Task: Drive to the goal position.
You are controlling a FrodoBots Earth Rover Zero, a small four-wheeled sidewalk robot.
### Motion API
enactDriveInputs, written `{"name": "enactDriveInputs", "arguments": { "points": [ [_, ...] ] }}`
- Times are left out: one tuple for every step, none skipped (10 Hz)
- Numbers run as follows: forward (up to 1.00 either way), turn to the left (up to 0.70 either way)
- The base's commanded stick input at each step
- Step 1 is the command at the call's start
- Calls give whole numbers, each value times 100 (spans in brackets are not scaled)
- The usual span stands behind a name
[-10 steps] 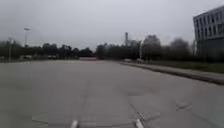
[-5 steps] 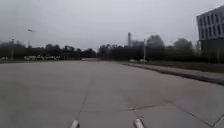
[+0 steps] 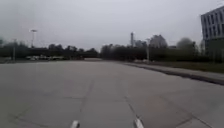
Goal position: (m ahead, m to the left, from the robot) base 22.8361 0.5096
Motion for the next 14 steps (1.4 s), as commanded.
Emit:
{"name": "enactDriveInputs", "arguments": {
  "points": [
    [100,2],
    [100,2],
    [100,2],
    [100,2],
    [100,2],
    [100,2],
    [100,2],
    [100,2],
    [100,2],
    [100,2],
    [100,2],
    [100,2],
    [100,2],
    [100,2]
  ]
}}
